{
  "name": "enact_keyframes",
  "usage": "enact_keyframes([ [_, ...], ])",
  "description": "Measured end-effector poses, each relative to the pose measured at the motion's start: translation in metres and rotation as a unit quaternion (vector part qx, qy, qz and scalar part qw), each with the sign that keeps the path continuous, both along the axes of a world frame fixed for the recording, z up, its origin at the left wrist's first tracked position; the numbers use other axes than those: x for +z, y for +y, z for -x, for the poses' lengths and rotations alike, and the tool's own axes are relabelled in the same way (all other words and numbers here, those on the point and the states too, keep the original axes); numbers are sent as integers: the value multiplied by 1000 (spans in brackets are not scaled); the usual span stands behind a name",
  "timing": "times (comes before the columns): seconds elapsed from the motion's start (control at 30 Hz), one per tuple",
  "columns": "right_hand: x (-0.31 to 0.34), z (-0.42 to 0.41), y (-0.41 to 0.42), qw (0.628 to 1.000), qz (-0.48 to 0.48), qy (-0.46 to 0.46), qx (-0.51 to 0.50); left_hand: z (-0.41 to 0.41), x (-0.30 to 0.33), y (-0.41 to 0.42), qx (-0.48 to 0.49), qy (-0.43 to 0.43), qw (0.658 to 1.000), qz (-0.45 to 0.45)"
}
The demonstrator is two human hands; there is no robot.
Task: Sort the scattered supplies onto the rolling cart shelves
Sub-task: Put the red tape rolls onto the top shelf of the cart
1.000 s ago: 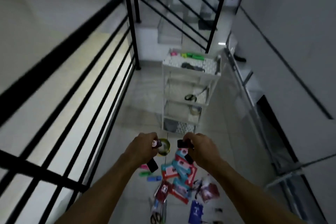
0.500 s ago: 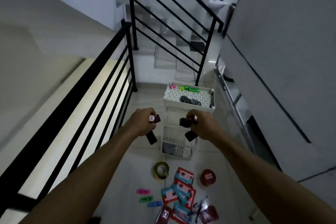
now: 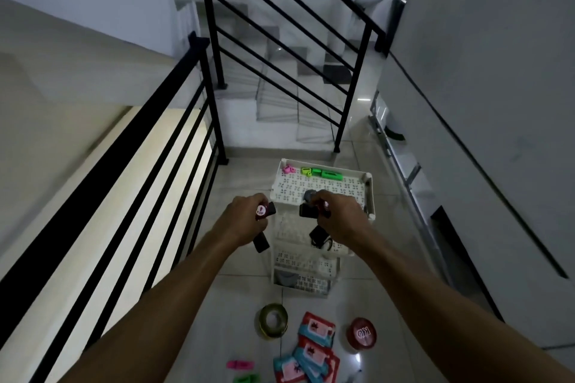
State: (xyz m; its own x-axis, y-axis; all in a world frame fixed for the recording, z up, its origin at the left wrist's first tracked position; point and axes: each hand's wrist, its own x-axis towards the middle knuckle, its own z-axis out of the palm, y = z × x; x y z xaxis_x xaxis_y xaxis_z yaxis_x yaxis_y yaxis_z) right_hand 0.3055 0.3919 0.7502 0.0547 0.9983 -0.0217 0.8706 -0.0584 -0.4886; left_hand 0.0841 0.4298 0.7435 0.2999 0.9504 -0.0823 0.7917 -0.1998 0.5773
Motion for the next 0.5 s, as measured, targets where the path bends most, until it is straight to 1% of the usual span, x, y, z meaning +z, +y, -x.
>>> enact_keyframes([
  [0.13, -12, -12, 46, 999, -11, 16, -32, -21, -12, 46, 1, -20, 1000, -16],
  [0.3, -32, -19, 107, 997, -19, 12, -72, -45, -35, 109, -3, -39, 999, -25],
  [0.4, -50, -21, 148, 995, -24, 6, -98, -59, -58, 149, -3, -65, 998, -11],
  [0.5, -64, -24, 184, 992, -31, 25, -121, -72, -81, 176, -16, -55, 998, 6],
])
